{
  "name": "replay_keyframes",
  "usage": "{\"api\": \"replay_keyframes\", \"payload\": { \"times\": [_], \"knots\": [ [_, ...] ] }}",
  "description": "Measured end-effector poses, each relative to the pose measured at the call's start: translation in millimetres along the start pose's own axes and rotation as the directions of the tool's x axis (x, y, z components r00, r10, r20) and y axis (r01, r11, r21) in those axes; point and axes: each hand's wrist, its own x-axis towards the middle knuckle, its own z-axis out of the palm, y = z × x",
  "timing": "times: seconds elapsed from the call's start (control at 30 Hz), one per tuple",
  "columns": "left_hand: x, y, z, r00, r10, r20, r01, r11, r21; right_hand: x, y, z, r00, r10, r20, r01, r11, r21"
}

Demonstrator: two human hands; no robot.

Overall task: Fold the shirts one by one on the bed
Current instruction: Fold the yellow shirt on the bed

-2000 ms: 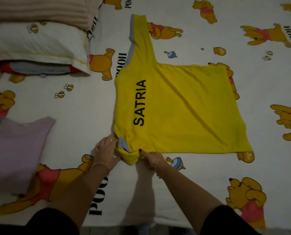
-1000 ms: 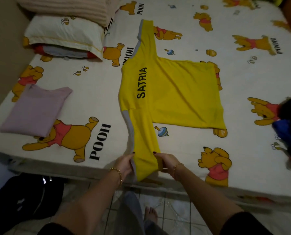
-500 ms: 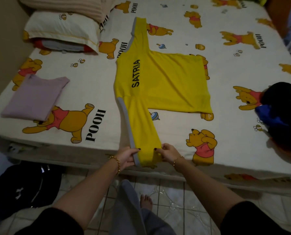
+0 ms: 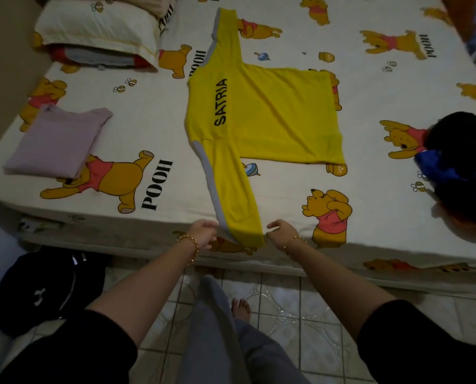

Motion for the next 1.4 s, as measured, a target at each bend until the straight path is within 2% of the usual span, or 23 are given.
{"api": "replay_keyframes", "payload": {
  "times": [0.13, 0.37, 0.63, 0.77, 1.07, 1.17, 1.27, 1.33, 1.4],
  "knots": [
    [7.1, 30.0, -9.0, 0.994, 0.066, -0.09, -0.074, 0.993, -0.091, 7.3, -25.3, -7.3, 0.997, -0.07, -0.021, 0.071, 0.995, 0.072],
    [39.2, 95.2, -41.1, 0.981, 0.138, -0.134, -0.163, 0.967, -0.198, 42.0, -91.4, -26.0, 0.986, -0.162, -0.046, 0.167, 0.975, 0.148],
    [119.6, 184.3, -114.0, 0.951, 0.182, -0.248, -0.23, 0.957, -0.177, 125.4, -206.3, -57.8, 0.962, -0.247, -0.117, 0.261, 0.957, 0.124],
    [168.8, 225.3, -150.4, 0.948, 0.187, -0.259, -0.227, 0.965, -0.131, 174.0, -271.6, -66.0, 0.949, -0.279, -0.146, 0.296, 0.949, 0.113],
    [263.1, 269.6, -192.0, 0.933, 0.122, -0.337, -0.157, 0.984, -0.079, 284.3, -375.6, -56.9, 0.928, -0.366, -0.071, 0.373, 0.918, 0.136],
    [294.3, 278.9, -195.2, 0.932, 0.066, -0.357, -0.119, 0.985, -0.126, 322.1, -398.9, -55.7, 0.914, -0.403, -0.045, 0.405, 0.91, 0.082],
    [318.8, 278.1, -189.0, 0.959, 0.006, -0.283, -0.045, 0.99, -0.131, 356.6, -412.0, -56.0, 0.887, -0.461, -0.032, 0.46, 0.888, -0.028],
    [327.4, 274.1, -179.9, 0.976, -0.008, -0.216, 0.012, 1.0, 0.017, 377.0, -419.2, -54.7, 0.856, -0.517, -0.012, 0.51, 0.848, -0.147],
    [333.5, 268.4, -169.1, 0.987, -0.002, -0.16, 0.035, 0.978, 0.206, 396.6, -426.4, -51.7, 0.801, -0.598, 0.034, 0.57, 0.743, -0.351]
  ]
}}
